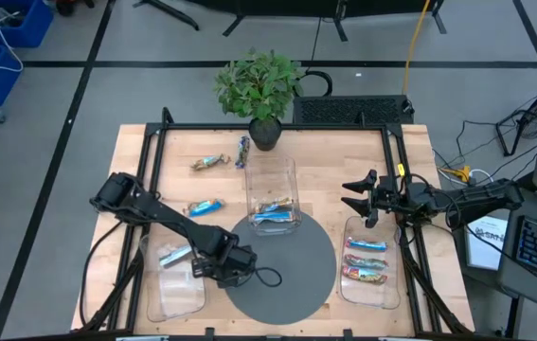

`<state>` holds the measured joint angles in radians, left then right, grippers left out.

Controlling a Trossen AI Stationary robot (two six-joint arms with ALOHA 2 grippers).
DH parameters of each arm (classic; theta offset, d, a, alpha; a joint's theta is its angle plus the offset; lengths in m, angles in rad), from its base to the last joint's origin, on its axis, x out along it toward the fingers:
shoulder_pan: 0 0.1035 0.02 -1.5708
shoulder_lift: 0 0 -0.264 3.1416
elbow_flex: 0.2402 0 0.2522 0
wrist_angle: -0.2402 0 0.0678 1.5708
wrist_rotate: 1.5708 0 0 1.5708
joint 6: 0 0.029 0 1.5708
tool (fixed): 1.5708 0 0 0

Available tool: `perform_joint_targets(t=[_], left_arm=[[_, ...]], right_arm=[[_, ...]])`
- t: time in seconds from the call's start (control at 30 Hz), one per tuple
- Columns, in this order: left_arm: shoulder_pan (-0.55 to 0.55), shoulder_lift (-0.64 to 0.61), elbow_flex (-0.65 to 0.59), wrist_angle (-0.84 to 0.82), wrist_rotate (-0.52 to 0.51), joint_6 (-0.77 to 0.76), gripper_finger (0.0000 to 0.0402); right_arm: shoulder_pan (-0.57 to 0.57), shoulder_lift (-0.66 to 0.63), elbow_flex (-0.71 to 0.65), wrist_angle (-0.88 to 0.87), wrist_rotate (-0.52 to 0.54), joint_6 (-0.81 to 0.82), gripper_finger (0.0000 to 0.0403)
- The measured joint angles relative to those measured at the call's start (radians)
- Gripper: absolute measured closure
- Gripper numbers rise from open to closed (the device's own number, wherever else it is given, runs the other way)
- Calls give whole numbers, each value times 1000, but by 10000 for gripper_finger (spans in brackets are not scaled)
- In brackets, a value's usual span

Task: Pick and place Granola Bars by type
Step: Put the bottom green granola bar into the left transparent bin

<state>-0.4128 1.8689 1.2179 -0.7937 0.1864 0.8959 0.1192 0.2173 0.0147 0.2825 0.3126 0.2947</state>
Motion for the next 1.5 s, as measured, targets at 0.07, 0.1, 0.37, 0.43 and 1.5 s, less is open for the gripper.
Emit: perform_joint_targets(t=[0.07, 0.1, 0.37, 0.43, 1.5], left_arm=[[-5, 3, -9, 28, 2, 0, 108], [-8, 1, -10, 44, -3, 1, 108], [-9, -1, -8, 124, 4, 11, 109], [-9, -1, -8, 132, 4, 12, 118], [7, -41, 224, 4, -260, -178, 400]], right_arm=[[0, 0, 0, 0, 0, 0, 170], [0, 0, 0, 0, 0, 0, 170], [0, 0, 0, 0, 0, 0, 170], [0, 0, 0, 0, 0, 0, 170], [0, 1, 0, -1, 0, 0, 170]])
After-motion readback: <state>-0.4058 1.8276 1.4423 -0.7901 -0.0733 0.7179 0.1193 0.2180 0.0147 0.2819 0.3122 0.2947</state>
